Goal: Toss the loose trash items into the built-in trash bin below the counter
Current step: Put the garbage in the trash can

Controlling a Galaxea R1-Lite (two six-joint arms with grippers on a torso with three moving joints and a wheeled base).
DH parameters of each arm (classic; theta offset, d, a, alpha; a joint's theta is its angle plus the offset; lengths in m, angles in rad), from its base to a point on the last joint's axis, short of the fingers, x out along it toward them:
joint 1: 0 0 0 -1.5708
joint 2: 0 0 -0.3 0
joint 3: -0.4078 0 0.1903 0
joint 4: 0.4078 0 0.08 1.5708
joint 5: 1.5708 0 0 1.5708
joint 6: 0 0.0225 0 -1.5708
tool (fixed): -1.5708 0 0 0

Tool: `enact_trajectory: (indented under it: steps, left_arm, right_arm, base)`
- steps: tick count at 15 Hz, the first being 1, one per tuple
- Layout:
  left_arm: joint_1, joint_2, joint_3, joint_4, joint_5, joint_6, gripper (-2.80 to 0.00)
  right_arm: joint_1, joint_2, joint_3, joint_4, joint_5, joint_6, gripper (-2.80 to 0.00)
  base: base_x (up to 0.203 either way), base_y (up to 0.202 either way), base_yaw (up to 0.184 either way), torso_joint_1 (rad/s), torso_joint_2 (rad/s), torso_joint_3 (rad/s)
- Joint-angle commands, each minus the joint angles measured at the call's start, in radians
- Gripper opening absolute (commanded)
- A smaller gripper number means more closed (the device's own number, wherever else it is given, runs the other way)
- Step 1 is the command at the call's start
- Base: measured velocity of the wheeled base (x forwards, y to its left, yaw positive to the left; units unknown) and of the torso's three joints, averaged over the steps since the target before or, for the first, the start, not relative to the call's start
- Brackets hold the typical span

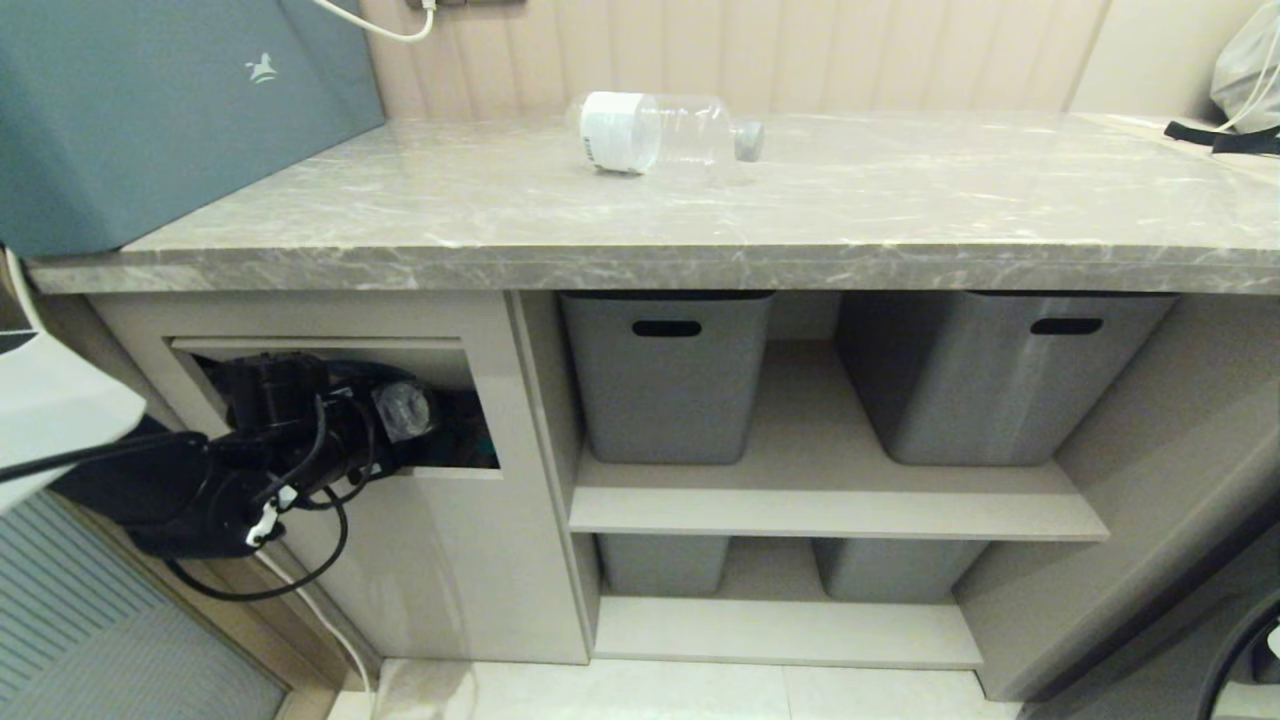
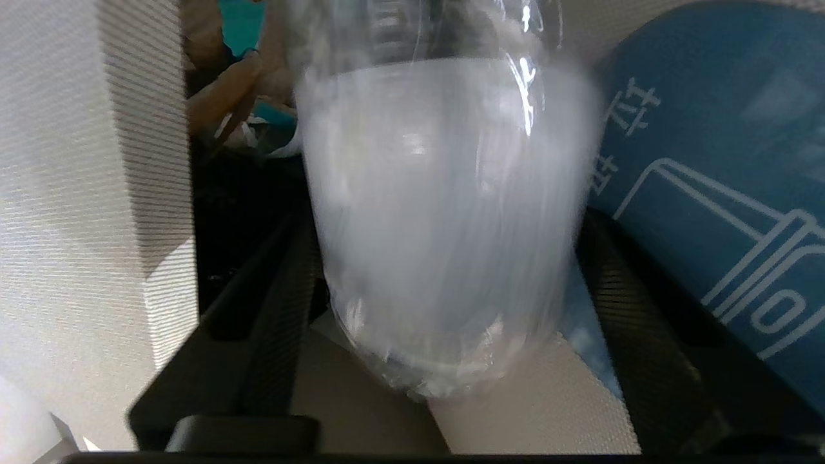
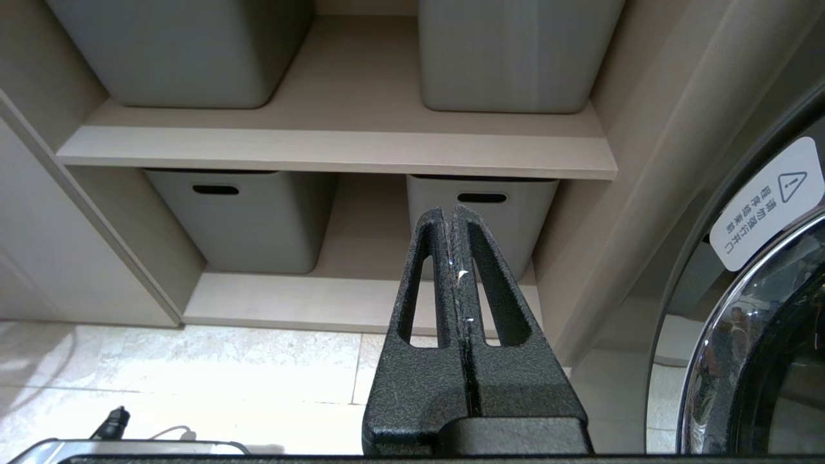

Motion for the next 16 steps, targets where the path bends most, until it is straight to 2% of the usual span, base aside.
enact_trajectory:
  steps: [1, 3, 6, 8, 10, 16]
  left_arm:
    - [0.000, 0.005, -0.014, 0.002, 0.000, -0.009, 0.00]
    - [0.001, 0.005, -0.023, 0.011, 0.000, -0.004, 0.00]
    - [0.001, 0.012, -0.044, 0.011, 0.000, 0.051, 0.00]
    - [0.001, 0.005, -0.036, 0.011, 0.000, 0.050, 0.00]
    - [0.001, -0.042, 0.016, 0.022, 0.000, 0.047, 0.00]
    - [0.028, -0.225, 0.291, 0.028, 0.014, 0.047, 0.00]
  right_arm:
    - [0.000, 0.002, 0.000, 0.000, 0.000, -0.001, -2.80]
    - [0.000, 0.002, 0.000, 0.000, 0.001, 0.000, -2.80]
    - [0.000, 0.000, 0.000, 0.000, -0.001, 0.000, -2.80]
    - [0.000, 0.002, 0.000, 0.000, -0.001, -0.001, -2.80]
    - [0.000, 0.001, 0.000, 0.000, -0.001, 0.000, -2.80]
    - [0.000, 0.002, 0.000, 0.000, -0.001, 0.000, -2.80]
  base:
    - [0.000, 0.000, 0.000, 0.000, 0.00, 0.000]
    - [0.000, 0.000, 0.000, 0.000, 0.00, 0.000]
    - [0.000, 0.000, 0.000, 0.000, 0.00, 0.000]
    - [0.000, 0.000, 0.000, 0.000, 0.00, 0.000]
    - [0.000, 0.000, 0.000, 0.000, 0.00, 0.000]
    - [0.000, 0.000, 0.000, 0.000, 0.00, 0.000]
